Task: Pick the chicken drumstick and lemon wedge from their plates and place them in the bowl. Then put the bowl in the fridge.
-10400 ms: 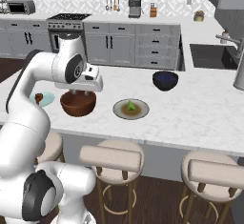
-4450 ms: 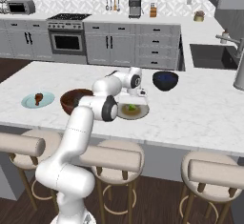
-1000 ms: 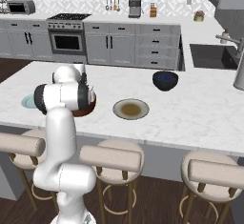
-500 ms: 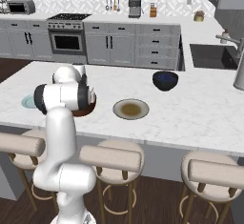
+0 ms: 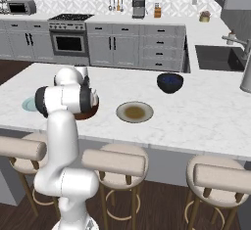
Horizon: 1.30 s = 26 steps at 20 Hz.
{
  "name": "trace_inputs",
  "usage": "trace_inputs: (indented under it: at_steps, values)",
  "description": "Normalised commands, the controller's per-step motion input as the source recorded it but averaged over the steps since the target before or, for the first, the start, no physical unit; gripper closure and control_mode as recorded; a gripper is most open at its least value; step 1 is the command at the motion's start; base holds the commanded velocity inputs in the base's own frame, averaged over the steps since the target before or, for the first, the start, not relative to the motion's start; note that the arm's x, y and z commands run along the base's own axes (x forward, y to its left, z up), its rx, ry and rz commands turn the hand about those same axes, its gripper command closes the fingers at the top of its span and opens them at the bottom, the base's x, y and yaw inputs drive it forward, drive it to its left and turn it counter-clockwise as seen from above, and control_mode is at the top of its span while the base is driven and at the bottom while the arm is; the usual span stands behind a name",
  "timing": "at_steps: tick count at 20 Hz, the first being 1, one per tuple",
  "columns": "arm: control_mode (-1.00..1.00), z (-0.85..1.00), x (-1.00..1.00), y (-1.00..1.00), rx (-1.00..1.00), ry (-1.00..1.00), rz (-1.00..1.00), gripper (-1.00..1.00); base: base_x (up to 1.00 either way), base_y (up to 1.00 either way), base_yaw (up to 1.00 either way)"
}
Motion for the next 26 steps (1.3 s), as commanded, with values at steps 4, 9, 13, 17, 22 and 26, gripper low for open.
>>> trace_inputs:
  at_steps: [4,9,13,17,22,26]
  values:
    - [-1.0,0.49,-0.54,-0.14,0.0,-0.08,0.0,-1.0,0.0,0.0,0.0]
    - [-1.0,0.54,-0.83,-0.32,0.0,-0.05,-0.02,-1.0,0.0,0.0,0.0]
    - [-1.0,0.16,-1.0,-0.63,0.0,-0.07,-0.02,-1.0,0.0,0.0,0.0]
    - [-1.0,0.51,-0.97,-0.61,0.0,-0.03,0.0,-1.0,0.0,0.0,0.0]
    - [-1.0,0.64,-0.98,-0.43,0.01,0.0,0.0,-1.0,0.0,0.0,0.0]
    - [-1.0,0.67,-0.93,-0.15,0.01,0.0,-0.02,-1.0,0.0,0.0,0.0]
